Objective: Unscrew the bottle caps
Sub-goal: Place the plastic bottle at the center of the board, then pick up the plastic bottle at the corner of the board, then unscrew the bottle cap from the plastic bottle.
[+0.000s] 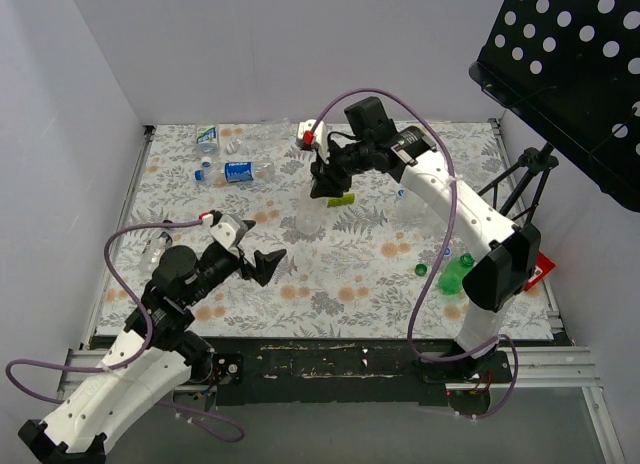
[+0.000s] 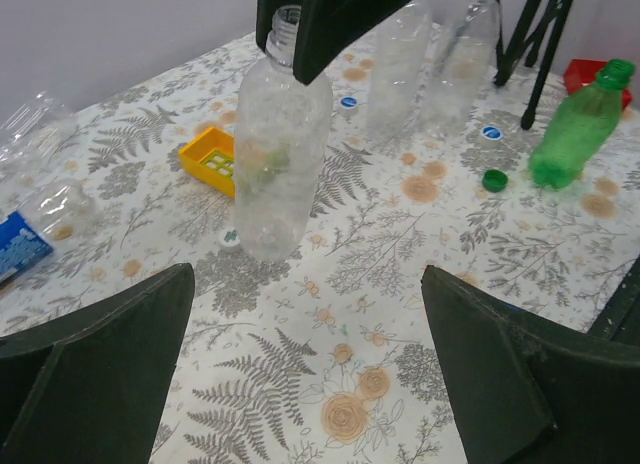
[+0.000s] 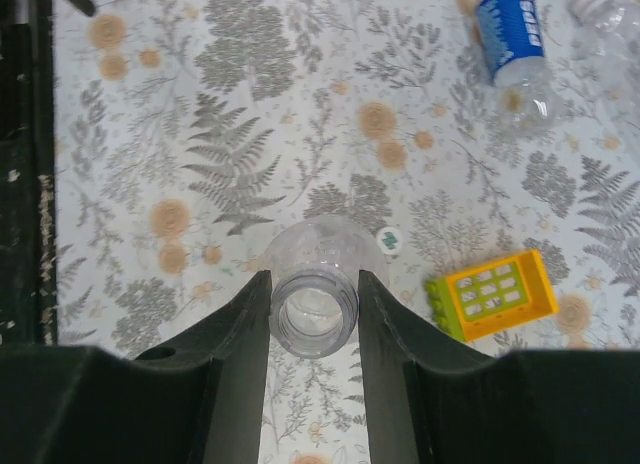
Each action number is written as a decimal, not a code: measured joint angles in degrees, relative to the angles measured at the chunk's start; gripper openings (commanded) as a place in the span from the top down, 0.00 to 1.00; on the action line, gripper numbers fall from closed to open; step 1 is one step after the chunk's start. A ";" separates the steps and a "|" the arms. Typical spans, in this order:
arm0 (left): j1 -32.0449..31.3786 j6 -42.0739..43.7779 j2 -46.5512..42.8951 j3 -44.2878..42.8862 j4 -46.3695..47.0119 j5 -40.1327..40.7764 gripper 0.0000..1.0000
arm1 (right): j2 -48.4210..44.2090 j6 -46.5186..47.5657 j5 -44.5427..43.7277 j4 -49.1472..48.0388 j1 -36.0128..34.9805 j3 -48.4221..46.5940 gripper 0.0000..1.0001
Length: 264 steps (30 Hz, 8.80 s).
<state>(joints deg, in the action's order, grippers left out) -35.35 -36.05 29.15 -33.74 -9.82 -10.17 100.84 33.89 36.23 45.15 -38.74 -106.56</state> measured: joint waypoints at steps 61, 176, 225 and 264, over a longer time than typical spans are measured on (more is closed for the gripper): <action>0.00 0.94 -0.48 6.16 2.56 6.60 0.02 | 17.59 -6.95 -15.17 0.68 5.92 -13.53 0.49; 44.98 13.33 51.30 -5.95 2.25 30.51 0.06 | -52.06 -1.95 30.42 -25.86 24.92 67.10 0.02; 18.62 -11.32 14.73 -3.74 2.14 -30.05 0.92 | -43.10 24.55 22.82 16.61 27.54 40.13 0.07; -23.98 2.19 39.41 -15.76 -2.60 -12.15 0.94 | -31.36 -6.25 28.61 7.48 21.64 42.69 0.16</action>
<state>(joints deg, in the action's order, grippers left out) -59.33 -33.87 68.55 -49.50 -12.43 -22.33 69.47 27.64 64.84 52.62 -17.10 -63.88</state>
